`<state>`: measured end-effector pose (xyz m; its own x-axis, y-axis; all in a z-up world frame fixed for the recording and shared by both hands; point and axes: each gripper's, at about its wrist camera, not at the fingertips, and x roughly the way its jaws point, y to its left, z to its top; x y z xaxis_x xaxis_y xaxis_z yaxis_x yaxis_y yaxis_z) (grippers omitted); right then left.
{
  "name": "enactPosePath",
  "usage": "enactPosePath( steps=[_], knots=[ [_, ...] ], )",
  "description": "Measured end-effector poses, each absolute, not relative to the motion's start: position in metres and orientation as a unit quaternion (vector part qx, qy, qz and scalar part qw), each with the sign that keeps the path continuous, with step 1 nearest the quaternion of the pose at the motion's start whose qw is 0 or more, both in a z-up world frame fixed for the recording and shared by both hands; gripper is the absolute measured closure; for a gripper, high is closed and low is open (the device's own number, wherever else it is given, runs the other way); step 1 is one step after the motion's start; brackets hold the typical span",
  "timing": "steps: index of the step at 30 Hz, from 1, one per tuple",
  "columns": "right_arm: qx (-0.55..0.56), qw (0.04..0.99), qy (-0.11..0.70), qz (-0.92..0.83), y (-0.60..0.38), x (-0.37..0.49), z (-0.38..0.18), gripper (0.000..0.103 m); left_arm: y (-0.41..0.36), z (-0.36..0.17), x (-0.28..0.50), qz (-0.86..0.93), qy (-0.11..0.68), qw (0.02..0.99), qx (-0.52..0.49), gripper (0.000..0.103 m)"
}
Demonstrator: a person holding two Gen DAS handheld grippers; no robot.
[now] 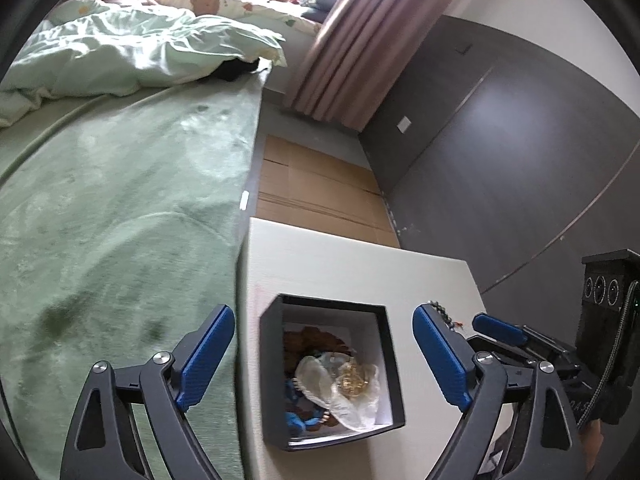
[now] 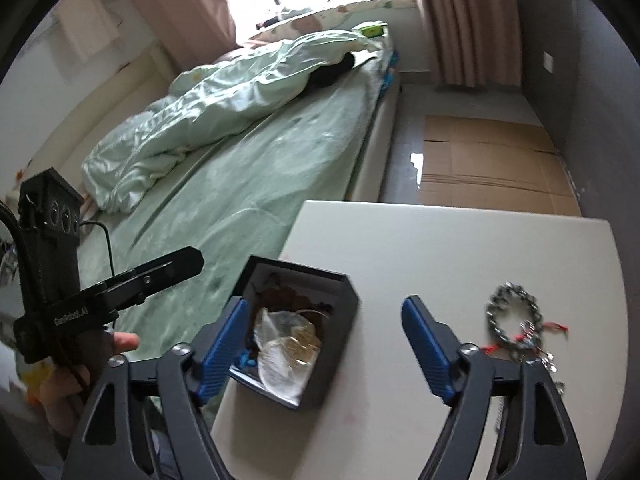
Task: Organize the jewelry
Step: 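Drop the gold pendant and silver hoop into the black box, opening both grippers, then move both grippers back to the dark bead bracelet and silver chains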
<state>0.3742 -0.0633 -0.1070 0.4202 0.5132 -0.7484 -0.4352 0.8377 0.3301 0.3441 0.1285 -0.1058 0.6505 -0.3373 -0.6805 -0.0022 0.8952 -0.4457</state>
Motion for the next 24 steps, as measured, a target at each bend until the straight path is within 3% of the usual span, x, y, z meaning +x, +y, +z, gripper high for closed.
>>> enactPosePath(
  steps=[6,10,24],
  knots=[
    [0.057,0.847,0.463,0.255,-0.101,0.367,-0.106,0.022,0.108,-0.101,0.345,-0.108,0.405,0.888,-0.192,0.007],
    [0.09,0.854,0.46,0.225,-0.134,0.36,-0.109,0.007,0.092,-0.097,0.346,-0.121,0.403,0.888,-0.184,0.006],
    [0.174,0.86,0.462,0.127,-0.214,0.354,-0.128,0.005,0.027,-0.096,0.351,-0.169,0.407,0.886,-0.143,0.006]
  ],
)
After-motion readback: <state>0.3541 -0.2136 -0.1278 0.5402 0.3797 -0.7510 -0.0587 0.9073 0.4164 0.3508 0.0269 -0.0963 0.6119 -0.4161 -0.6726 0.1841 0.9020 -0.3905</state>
